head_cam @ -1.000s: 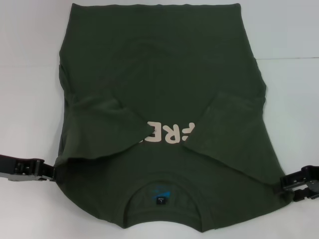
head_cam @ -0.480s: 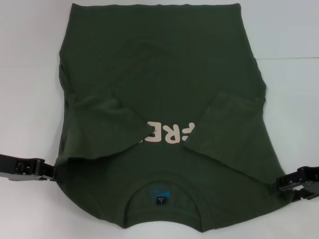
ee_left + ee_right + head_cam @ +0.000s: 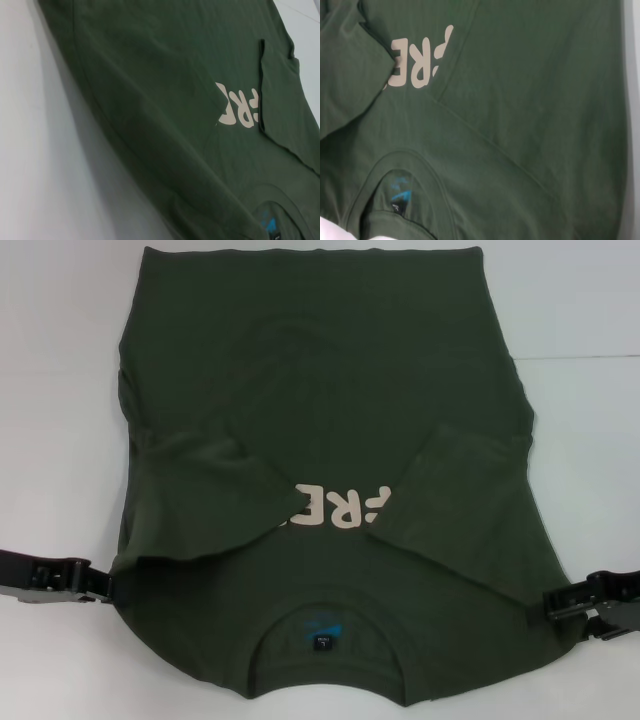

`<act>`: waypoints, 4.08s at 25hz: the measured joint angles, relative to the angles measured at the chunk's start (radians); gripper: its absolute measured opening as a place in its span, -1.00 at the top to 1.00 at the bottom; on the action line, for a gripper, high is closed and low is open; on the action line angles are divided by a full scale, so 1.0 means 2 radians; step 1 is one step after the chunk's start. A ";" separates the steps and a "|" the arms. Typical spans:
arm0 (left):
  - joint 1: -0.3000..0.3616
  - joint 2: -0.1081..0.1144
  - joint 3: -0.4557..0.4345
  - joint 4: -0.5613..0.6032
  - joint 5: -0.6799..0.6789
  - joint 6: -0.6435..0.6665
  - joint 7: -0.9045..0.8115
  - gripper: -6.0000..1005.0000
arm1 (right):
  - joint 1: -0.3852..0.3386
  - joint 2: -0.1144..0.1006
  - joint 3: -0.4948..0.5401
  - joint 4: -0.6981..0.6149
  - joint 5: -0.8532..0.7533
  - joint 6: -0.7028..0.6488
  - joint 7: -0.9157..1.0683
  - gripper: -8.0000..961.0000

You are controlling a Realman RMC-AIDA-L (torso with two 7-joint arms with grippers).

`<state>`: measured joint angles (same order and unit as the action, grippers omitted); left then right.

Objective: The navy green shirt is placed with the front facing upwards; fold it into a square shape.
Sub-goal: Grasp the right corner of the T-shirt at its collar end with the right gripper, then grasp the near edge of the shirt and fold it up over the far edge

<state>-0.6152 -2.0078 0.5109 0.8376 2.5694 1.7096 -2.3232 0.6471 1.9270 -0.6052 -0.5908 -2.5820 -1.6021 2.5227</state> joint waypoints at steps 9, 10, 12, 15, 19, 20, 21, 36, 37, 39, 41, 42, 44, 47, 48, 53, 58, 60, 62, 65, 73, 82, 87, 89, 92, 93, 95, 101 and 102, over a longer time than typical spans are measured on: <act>0.000 0.000 0.000 0.000 0.000 0.000 0.001 0.88 | -0.001 -0.001 -0.002 0.004 0.002 0.004 -0.001 -0.59; 0.000 0.000 0.000 0.000 0.000 0.000 0.001 0.88 | -0.001 -0.001 -0.002 0.004 0.002 0.004 -0.001 -0.59; 0.000 0.000 0.000 0.000 0.000 0.000 0.001 0.88 | -0.001 -0.001 -0.001 0.004 0.002 0.006 0.000 -0.59; 0.000 0.000 0.000 0.000 0.000 0.000 0.001 0.88 | -0.002 -0.001 0.000 0.002 0.002 0.011 0.003 -0.58; 0.000 0.000 -0.001 0.000 0.000 0.000 0.001 0.88 | -0.002 -0.001 -0.002 0.002 0.001 0.016 0.003 -0.51; 0.000 0.000 -0.002 0.000 0.000 0.000 0.001 0.88 | -0.002 -0.001 -0.003 0.002 0.000 0.017 0.003 -0.45; 0.000 0.000 -0.002 0.000 0.000 0.000 0.001 0.88 | -0.002 -0.001 -0.004 0.002 0.000 0.018 0.003 -0.39; 0.000 0.000 -0.003 -0.002 0.000 -0.001 0.002 0.88 | -0.001 0.001 -0.014 0.002 -0.001 0.023 -0.002 0.83; 0.000 0.000 -0.003 -0.003 0.000 -0.001 0.003 0.88 | -0.001 0.001 -0.014 0.001 -0.001 0.023 -0.005 0.85; 0.000 0.000 -0.003 -0.004 -0.001 -0.001 0.004 0.88 | -0.003 0.001 -0.009 0.000 0.001 0.022 -0.015 0.88; 0.001 0.001 -0.003 -0.005 -0.004 -0.001 0.005 0.88 | -0.005 0.001 0.000 -0.001 0.005 0.020 -0.029 0.89; 0.002 0.002 -0.004 -0.005 -0.005 -0.002 0.005 0.88 | -0.006 0.001 0.003 -0.001 0.008 0.017 -0.037 0.90; 0.003 0.002 -0.004 -0.005 -0.006 -0.001 0.005 0.88 | -0.010 0.001 0.009 -0.001 0.019 0.009 -0.057 0.90; 0.004 0.003 -0.004 -0.005 -0.006 0.003 0.005 0.88 | -0.018 -0.001 0.015 -0.001 0.037 -0.009 -0.081 0.90; 0.005 0.003 -0.004 -0.005 -0.006 0.004 0.005 0.88 | -0.021 -0.002 0.018 -0.002 0.044 -0.015 -0.088 0.90; 0.008 0.004 -0.004 -0.005 -0.006 0.021 0.005 0.88 | -0.034 -0.010 0.031 -0.003 0.064 -0.044 -0.113 0.90; 0.010 0.007 -0.004 -0.004 -0.006 0.040 0.007 0.88 | -0.042 -0.013 0.042 -0.003 0.068 -0.075 -0.135 0.90; 0.011 0.008 -0.005 -0.005 -0.006 0.054 0.009 0.88 | -0.045 -0.013 0.041 -0.003 0.067 -0.089 -0.142 0.90; 0.012 0.010 -0.005 -0.005 -0.004 0.070 0.011 0.88 | -0.049 -0.013 0.038 -0.003 0.065 -0.102 -0.147 0.90; 0.017 0.011 -0.005 -0.003 -0.002 0.100 0.014 0.88 | -0.056 -0.013 0.037 -0.003 0.064 -0.120 -0.154 0.90; 0.025 0.012 -0.026 -0.001 0.004 0.154 0.026 0.88 | -0.070 -0.017 0.041 -0.004 0.065 -0.147 -0.171 0.90; 0.021 0.020 -0.109 -0.004 -0.003 0.140 0.043 0.88 | -0.067 -0.020 0.081 -0.004 0.097 -0.143 -0.172 0.90; 0.024 0.025 -0.141 -0.019 -0.043 0.105 0.049 0.88 | -0.061 -0.024 0.133 0.003 0.113 -0.123 -0.162 0.90; 0.024 0.025 -0.143 -0.028 -0.062 0.084 0.051 0.88 | -0.059 -0.024 0.143 0.004 0.127 -0.111 -0.160 0.90; 0.025 0.024 -0.145 -0.038 -0.087 0.055 0.054 0.88 | -0.059 -0.023 0.147 0.005 0.159 -0.088 -0.156 0.90; 0.027 0.023 -0.147 -0.042 -0.099 0.045 0.057 0.88 | -0.060 -0.021 0.148 0.005 0.172 -0.077 -0.155 0.90; 0.031 0.022 -0.152 -0.049 -0.122 0.025 0.061 0.88 | -0.061 -0.019 0.148 0.010 0.193 -0.055 -0.156 0.90; 0.043 0.014 -0.156 -0.073 -0.190 -0.038 0.078 0.88 | -0.057 -0.012 0.145 0.034 0.235 0.014 -0.173 0.90; 0.043 0.011 -0.155 -0.078 -0.198 -0.047 0.083 0.88 | -0.056 -0.008 0.145 0.035 0.237 0.025 -0.177 0.90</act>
<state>-0.5293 -1.9858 0.2000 0.6807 2.1735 1.6155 -2.1571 0.5360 1.9107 -0.3153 -0.5213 -2.1077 -1.5517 2.1686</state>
